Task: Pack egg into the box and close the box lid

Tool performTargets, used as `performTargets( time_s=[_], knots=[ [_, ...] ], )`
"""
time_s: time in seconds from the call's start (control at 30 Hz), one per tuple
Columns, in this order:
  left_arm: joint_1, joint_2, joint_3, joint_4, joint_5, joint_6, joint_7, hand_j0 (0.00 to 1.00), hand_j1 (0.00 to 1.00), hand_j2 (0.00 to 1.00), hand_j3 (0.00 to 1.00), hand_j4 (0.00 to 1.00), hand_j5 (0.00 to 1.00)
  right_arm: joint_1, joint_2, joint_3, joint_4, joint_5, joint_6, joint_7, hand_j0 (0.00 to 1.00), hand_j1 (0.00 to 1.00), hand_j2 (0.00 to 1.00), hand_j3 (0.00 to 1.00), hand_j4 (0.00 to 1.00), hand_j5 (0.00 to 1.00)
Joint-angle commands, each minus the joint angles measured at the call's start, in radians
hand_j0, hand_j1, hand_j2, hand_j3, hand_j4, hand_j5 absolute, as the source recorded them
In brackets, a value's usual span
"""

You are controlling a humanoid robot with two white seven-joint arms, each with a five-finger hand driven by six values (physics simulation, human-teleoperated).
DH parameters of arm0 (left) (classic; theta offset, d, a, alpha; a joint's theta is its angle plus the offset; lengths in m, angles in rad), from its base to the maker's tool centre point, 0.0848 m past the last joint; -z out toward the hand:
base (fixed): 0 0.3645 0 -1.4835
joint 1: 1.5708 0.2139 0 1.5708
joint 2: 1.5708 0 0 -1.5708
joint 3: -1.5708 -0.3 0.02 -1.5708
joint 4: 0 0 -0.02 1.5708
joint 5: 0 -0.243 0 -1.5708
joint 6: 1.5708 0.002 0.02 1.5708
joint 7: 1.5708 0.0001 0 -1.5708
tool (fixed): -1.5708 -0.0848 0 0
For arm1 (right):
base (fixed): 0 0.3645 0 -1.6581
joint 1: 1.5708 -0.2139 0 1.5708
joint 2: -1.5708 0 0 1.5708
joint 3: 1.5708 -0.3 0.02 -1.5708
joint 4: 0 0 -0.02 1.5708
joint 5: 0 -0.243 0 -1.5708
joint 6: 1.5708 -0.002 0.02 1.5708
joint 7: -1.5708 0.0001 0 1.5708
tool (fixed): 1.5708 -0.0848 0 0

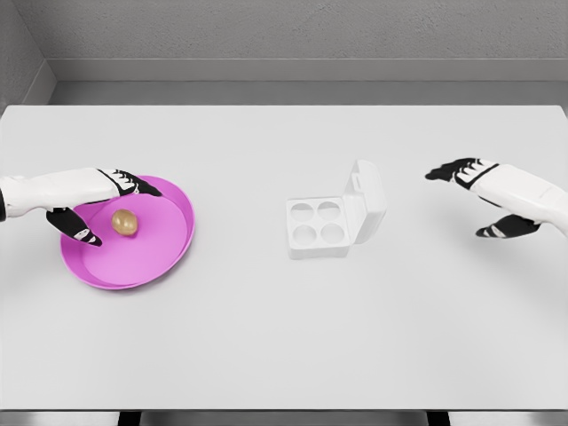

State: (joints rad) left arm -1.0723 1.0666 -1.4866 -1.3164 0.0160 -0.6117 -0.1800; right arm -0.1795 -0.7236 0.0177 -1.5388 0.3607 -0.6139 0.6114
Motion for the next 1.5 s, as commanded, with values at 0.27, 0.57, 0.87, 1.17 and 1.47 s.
performTargets(
  time_s=[0.27,0.57,0.87,1.17,1.47],
  knots=[
    [0.003,0.000,0.002,0.000,0.001,0.001,0.004,1.00,1.00,1.00,1.00,1.00,1.00,-0.005,-0.011,-0.087,0.006,-0.012,0.003,-0.001,1.00,1.00,1.00,1.00,1.00,1.00],
    [0.017,-0.014,-0.001,0.028,0.001,0.001,0.004,0.83,0.83,0.83,0.83,0.83,0.83,0.003,-0.060,-0.114,0.005,-0.063,0.003,-0.001,1.00,1.00,1.00,1.00,1.00,1.00],
    [0.017,-0.042,-0.021,0.063,0.002,0.001,0.004,0.83,0.83,0.83,0.83,0.83,0.83,0.000,-0.062,-0.113,0.054,-0.062,0.003,-0.001,1.00,1.00,1.00,1.00,1.00,1.00],
    [0.021,-0.051,-0.021,0.082,0.002,0.001,0.005,0.83,0.83,0.83,0.83,0.83,0.83,-0.002,-0.060,-0.111,0.062,-0.058,0.003,-0.001,1.00,1.00,1.00,1.00,1.00,1.00],
    [0.026,-0.066,-0.023,0.103,0.001,0.001,0.005,0.83,0.83,0.83,0.83,0.83,0.83,-0.005,-0.062,-0.114,0.062,-0.057,0.003,-0.001,1.00,1.00,1.00,1.00,1.00,1.00]
  ],
)
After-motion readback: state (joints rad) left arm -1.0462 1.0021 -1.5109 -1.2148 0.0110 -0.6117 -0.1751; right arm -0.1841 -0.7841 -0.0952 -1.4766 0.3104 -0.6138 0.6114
